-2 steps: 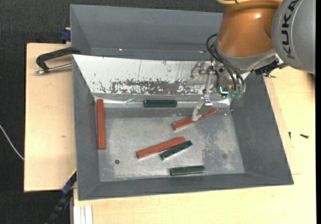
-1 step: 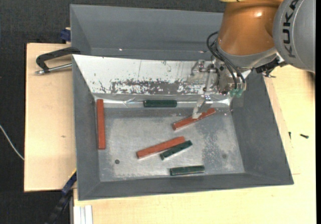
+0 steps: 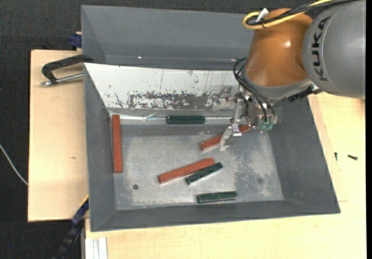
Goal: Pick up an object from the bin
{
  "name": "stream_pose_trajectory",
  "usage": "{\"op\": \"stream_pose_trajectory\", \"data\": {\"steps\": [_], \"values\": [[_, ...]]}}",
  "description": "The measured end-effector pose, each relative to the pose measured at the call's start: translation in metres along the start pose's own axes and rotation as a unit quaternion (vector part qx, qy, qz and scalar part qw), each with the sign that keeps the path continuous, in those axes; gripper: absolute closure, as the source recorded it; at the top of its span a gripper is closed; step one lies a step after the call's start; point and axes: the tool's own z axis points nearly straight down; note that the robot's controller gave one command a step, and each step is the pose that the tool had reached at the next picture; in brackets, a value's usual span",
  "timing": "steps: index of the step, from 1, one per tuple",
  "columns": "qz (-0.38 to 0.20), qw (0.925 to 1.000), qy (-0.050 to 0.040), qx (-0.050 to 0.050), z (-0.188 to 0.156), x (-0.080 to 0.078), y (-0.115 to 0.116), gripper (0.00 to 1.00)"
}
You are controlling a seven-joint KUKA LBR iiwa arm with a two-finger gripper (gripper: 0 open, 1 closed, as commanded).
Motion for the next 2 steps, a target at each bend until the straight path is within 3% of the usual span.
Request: {"op": "stream_pose_trajectory", "data": {"steps": [1, 2], "values": [[0.028, 0.9996, 0.003, 0.0, 0.064, 0.016, -0.004, 0.0], [0.005, 1.0, 0.0057, -0.002, 0.082, 0.01, -0.009, 1.0]]}}
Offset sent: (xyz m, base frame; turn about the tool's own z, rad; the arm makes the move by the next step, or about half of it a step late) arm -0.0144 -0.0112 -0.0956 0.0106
